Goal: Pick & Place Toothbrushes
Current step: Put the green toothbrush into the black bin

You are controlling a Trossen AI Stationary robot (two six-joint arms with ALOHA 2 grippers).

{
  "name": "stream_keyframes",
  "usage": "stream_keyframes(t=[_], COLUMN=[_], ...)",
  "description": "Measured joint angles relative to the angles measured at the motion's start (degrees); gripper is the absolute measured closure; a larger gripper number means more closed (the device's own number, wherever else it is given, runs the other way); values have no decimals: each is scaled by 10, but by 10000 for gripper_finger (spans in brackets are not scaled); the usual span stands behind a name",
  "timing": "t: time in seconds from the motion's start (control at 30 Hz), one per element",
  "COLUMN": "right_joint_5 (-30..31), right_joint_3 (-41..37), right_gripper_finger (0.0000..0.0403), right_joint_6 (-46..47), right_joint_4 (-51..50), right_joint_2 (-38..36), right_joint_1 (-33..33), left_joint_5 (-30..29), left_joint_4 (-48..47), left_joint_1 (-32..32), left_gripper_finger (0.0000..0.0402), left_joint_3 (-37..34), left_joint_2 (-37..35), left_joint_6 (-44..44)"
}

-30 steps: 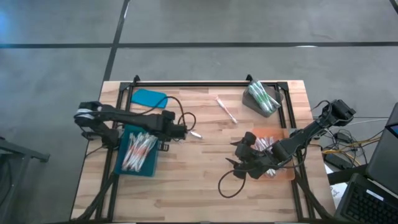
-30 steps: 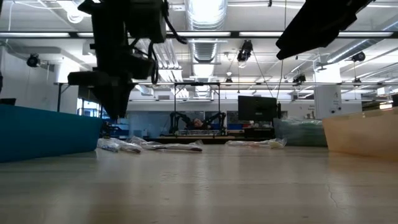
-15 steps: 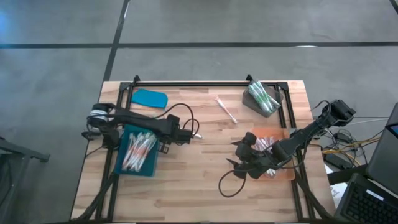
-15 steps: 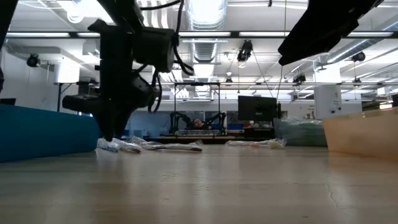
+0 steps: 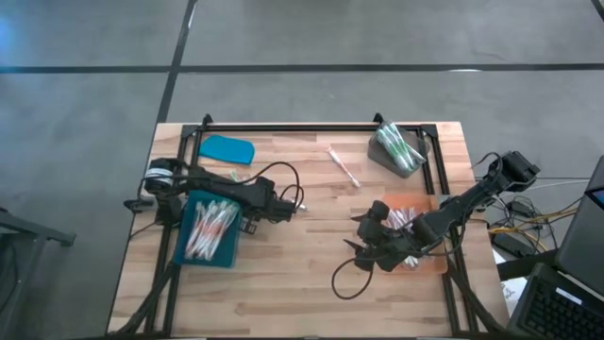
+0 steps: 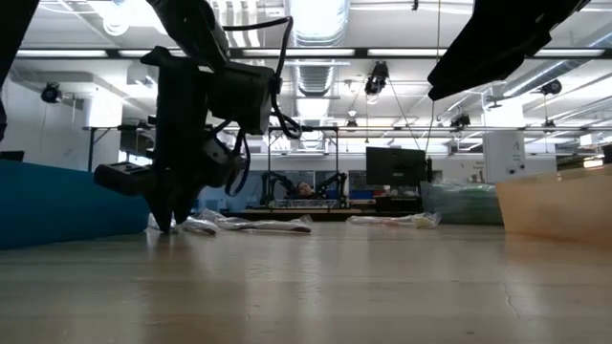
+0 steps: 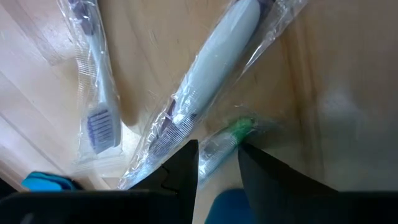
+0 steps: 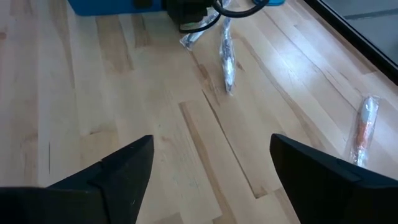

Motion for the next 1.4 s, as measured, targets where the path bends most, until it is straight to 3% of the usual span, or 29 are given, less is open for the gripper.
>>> stream_keyframes(t=[0.3, 0.67, 0.97, 1.4], right_joint_5=[0, 0, 0, 0], right_joint_3=[0, 0, 0, 0], right_gripper_finger=[95, 64, 54, 88], right_joint_6=[0, 0, 0, 0], right_joint_4=[0, 0, 0, 0], right_joint_2=[0, 0, 0, 0], right_joint_1=[0, 0, 0, 0], left_joint_5=[3, 17, -2, -37], left_joint_4=[1, 12, 4, -96], left_joint_1=[0, 0, -1, -8], left_gripper_finger=[290, 385, 373, 380], left_joint_3=[0, -1, 1, 65], left_joint_2=[-1, -3, -2, -2], left_joint_6=[2, 42, 66, 65])
